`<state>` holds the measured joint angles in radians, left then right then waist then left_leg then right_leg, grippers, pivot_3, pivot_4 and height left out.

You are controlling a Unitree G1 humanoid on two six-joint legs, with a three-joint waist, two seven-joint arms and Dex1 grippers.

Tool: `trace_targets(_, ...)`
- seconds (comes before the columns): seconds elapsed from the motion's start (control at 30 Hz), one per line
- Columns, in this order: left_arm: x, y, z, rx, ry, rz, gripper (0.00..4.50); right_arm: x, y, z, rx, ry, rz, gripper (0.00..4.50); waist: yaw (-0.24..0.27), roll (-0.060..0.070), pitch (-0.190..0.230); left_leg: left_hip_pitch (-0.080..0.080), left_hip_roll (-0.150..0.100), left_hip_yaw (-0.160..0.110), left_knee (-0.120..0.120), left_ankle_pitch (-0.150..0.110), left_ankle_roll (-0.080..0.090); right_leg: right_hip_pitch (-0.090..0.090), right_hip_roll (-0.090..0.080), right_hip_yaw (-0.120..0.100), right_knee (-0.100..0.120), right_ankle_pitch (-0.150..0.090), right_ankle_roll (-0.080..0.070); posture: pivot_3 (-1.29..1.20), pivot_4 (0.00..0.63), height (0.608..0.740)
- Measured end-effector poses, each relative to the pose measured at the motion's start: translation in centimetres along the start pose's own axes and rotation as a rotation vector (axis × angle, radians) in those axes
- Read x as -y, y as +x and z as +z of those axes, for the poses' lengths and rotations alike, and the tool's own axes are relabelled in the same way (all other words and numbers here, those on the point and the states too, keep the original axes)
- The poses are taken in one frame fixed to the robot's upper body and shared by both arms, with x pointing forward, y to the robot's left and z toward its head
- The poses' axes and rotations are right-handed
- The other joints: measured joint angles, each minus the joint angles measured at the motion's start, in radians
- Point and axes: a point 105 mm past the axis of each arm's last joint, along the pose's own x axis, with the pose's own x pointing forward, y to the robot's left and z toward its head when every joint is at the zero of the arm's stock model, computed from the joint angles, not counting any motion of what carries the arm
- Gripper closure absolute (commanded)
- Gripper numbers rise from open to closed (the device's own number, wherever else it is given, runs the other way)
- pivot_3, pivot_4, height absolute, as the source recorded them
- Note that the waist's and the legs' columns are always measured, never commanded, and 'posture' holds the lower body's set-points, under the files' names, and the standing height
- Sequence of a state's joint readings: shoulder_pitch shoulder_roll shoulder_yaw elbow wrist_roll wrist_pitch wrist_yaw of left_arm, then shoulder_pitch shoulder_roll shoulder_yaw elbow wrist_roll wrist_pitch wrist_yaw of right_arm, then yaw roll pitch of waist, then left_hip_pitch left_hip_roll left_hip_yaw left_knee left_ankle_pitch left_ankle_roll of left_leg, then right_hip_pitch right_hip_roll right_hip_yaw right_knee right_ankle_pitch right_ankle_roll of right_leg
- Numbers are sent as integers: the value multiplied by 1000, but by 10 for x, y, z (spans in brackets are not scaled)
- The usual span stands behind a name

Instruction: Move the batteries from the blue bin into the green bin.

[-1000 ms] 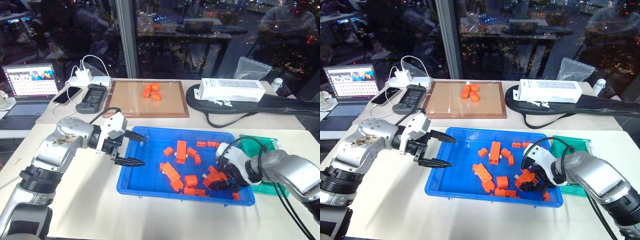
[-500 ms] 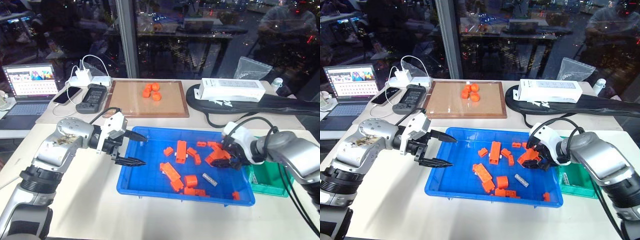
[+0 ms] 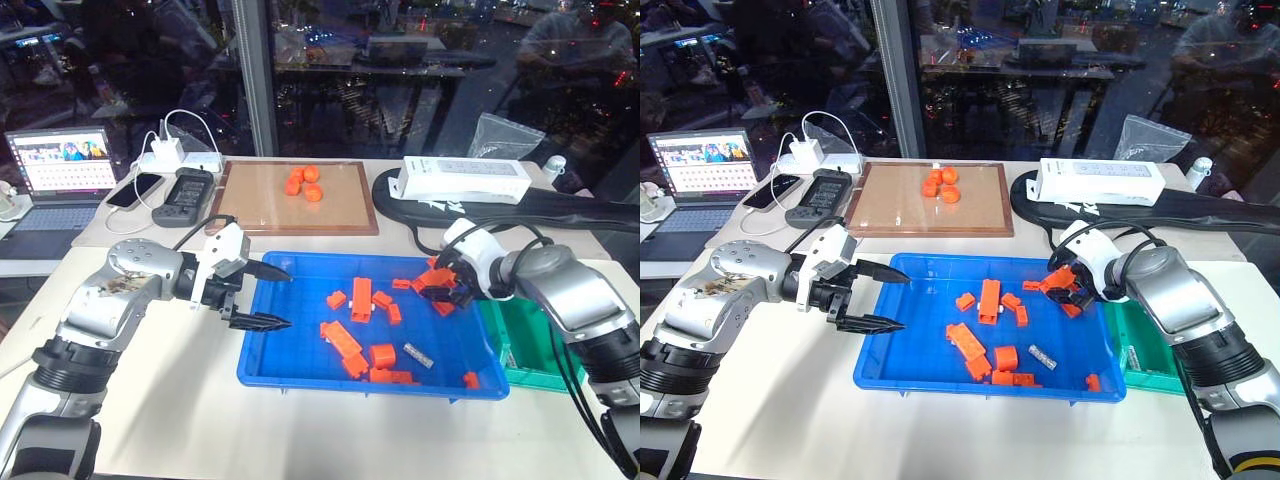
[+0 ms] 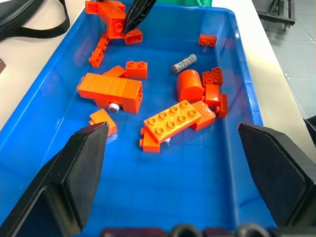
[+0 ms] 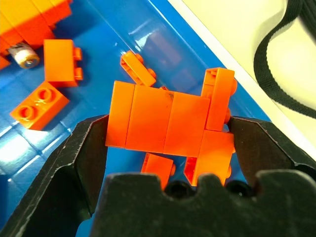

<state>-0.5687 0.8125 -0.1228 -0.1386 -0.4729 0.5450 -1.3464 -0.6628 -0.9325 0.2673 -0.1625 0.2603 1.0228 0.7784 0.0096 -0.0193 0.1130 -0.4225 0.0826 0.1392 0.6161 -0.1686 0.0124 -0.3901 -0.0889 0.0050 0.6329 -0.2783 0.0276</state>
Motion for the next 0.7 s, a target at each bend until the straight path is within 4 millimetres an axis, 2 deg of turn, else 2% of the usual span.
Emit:
trace_targets(0.13,0,4,0,21,-8,-10,0,-13,-17,14,36,-1,52,433,0,0,0,0,0,0,0,0,0,0,0,0,0,0,0,0,150,693)
trace_targets(0.23,-2,8,0,32,-16,-24,0,-22,-22,16,46,2,77,433,2,0,0,0,0,0,0,0,0,1,0,0,0,0,0,0,150,693)
trace_targets(0.4,-8,9,5,40,4,-28,0,-22,-17,15,53,28,60,433,1,0,0,0,0,0,1,0,0,1,0,0,0,0,0,0,150,693)
trace_targets(0.53,-7,9,4,38,2,-37,0,-23,-12,6,34,59,65,433,0,0,0,0,0,0,1,0,0,0,0,0,0,0,0,0,150,693)
trace_targets(0.7,-5,6,0,24,-12,-32,0,-17,-10,6,53,37,39,433,-1,0,0,0,0,0,1,0,0,0,0,0,0,0,0,0,150,693)
